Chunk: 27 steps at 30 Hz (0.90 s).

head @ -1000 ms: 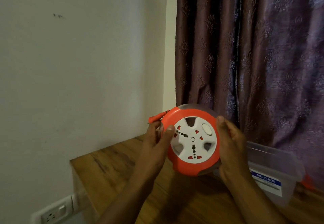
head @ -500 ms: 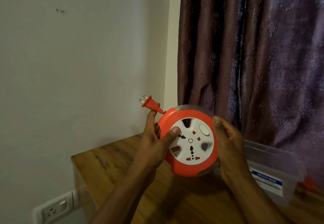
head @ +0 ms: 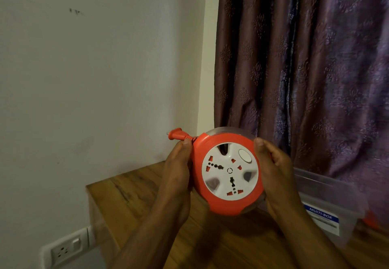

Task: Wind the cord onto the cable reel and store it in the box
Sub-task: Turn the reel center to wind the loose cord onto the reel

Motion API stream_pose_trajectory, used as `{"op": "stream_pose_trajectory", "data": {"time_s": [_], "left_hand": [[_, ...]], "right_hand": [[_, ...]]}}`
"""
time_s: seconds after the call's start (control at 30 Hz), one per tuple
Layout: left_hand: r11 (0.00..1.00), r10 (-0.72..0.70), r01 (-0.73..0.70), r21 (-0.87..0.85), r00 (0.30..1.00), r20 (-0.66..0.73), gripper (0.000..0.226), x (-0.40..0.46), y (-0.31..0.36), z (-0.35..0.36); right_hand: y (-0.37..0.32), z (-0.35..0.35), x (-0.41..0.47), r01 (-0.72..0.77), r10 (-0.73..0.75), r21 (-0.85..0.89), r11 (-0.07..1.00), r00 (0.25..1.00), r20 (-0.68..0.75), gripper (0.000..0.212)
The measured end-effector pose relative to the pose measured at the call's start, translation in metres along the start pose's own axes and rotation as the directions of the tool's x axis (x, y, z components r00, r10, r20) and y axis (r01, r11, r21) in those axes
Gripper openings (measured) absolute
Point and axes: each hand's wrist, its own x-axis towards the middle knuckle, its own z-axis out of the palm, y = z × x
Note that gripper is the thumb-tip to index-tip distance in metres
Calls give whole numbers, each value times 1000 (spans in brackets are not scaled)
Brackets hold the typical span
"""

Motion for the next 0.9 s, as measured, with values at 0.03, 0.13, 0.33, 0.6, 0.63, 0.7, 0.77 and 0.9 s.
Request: {"op": "stream_pose_trajectory", "data": {"time_s": [0.03,0.13,0.33,0.6,0.63,0.7,0.77,0.9], "left_hand": [[1000,-8,7,-26,1000,-23,41,0,2,1],[999,10,-13,-41,998,-58,32,1,5,2],[997,49,-56,-49,990,-131,28,1,3,3],[996,85,-86,2,976,-202,28,3,2,9],[996,88,-89,7,974,-208,29,3,1,9],[995,96,-94,20,971,-219,28,3,1,11],[995,103,-98,30,964,-244,29,4,-1,12],[994,106,-96,48,947,-304,30,5,-4,15]], "right_hand": [[0,-1,0,0,0,1,1000,1000,7,30],[0,-1,1,-1,0,7,1000,1000,23,28],[-1,-3,2,25,-25,2,1000,998,66,35],[-4,-3,2,88,-88,9,996,992,89,27],[-5,-3,3,96,-97,9,995,991,93,27],[-6,-3,4,110,-111,9,994,989,102,26],[-5,-4,4,116,-116,8,993,987,112,26],[-5,-5,4,118,-117,1,993,983,138,28]]}}
